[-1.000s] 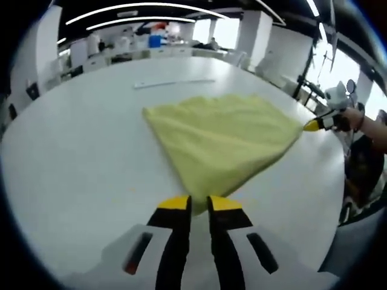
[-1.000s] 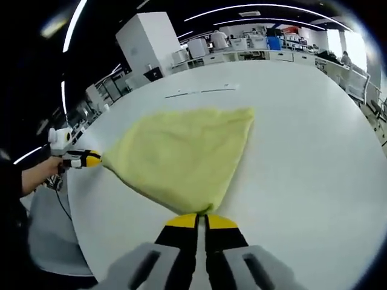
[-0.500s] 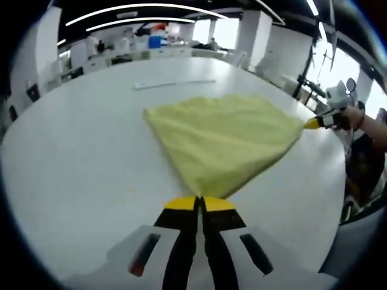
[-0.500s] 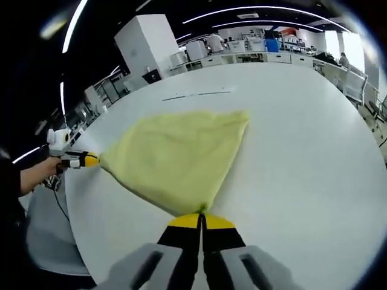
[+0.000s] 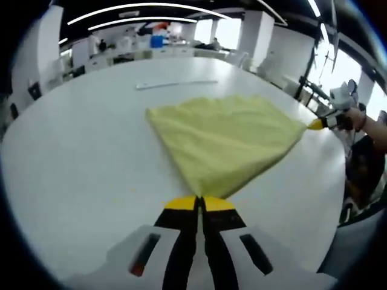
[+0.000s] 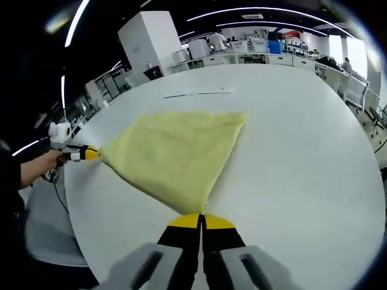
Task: Fold the garment on the visible template until the final outline fits inside the template.
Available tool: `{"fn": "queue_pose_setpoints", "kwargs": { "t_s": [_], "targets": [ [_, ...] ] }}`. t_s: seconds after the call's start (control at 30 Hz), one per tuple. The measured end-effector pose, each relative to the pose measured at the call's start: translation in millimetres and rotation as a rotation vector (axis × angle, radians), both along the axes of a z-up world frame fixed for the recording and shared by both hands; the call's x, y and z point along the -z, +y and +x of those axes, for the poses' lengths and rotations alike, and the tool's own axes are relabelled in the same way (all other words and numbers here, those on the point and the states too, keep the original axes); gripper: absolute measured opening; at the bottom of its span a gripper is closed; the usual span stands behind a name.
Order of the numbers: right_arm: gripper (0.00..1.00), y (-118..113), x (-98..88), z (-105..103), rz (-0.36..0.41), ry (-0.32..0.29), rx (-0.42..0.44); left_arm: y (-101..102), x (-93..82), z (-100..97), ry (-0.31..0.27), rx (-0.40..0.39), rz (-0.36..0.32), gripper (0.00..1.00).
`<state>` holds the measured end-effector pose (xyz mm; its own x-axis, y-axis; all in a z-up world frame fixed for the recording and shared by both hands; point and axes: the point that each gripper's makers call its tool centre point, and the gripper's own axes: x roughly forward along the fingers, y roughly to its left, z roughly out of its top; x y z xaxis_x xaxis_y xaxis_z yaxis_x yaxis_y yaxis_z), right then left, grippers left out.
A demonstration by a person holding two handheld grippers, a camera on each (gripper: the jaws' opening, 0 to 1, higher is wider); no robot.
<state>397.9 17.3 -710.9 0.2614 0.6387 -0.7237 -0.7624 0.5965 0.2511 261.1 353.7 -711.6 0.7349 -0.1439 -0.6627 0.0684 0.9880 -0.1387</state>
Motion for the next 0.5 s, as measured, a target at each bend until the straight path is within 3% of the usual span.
{"fn": "queue_pose_setpoints", "kwargs": {
  "t_s": [0.33, 0.43, 0.5],
  "targets": [
    [0.0, -3, 1.1, -8, -0.027, -0.004, -0.034, 0, -0.6, -6.2, 0.001, 0.005, 0.003, 0.0],
    [0.0, -14, 7.6, -10, -0.1, -0.021, -0.057, -1, 1.0, -10.4, 0.006, 0.006, 0.003, 0.0],
    [0.0, -15, 6.0, -12, -0.08, -0.017, -0.043, -2, 0.6, -12.9, 0.005, 0.007, -0.006, 0.0]
  ]
}}
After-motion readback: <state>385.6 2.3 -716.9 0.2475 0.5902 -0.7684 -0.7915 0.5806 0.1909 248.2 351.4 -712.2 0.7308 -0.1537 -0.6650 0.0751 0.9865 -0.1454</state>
